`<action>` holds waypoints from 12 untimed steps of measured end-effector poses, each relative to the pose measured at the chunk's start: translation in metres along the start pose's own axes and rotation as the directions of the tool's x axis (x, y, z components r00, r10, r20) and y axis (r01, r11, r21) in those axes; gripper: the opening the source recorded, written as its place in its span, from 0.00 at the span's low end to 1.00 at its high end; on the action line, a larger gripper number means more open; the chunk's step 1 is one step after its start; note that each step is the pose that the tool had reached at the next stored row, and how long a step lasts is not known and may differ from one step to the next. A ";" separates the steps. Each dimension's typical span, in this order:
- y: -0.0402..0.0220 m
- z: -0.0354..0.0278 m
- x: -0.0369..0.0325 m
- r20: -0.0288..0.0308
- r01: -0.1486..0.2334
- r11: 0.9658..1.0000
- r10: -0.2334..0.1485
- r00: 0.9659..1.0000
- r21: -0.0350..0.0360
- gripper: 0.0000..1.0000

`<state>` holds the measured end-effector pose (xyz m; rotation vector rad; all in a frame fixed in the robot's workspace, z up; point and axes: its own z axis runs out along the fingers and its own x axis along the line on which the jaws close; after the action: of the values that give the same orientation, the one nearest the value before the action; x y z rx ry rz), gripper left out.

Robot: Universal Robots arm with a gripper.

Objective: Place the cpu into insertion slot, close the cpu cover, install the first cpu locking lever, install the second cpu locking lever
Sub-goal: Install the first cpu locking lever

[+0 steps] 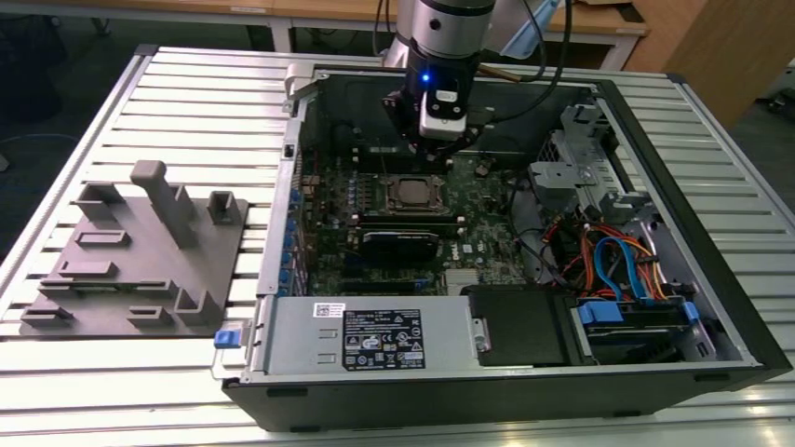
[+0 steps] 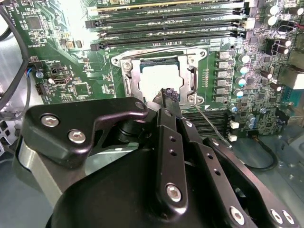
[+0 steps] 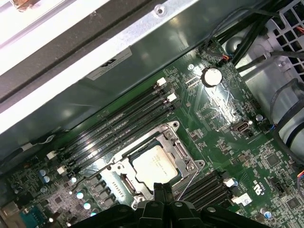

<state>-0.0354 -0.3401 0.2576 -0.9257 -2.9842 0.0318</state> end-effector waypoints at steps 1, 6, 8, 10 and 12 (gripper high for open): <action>0.0000 0.0000 0.0000 0.000 0.002 1.000 -0.002 1.000 0.000 0.11; 0.0000 0.0000 0.0000 0.000 0.013 1.000 -0.013 1.000 0.000 0.11; 0.0000 0.0000 0.0000 0.000 0.017 1.000 -0.017 1.000 0.000 0.11; 0.0000 0.0000 0.0000 0.001 0.021 1.000 -0.021 1.000 0.000 0.11; 0.0000 0.0000 0.0000 0.001 0.025 1.000 -0.025 1.000 0.000 0.11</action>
<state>-0.0354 -0.3401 0.2576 -0.8883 -2.9958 0.0322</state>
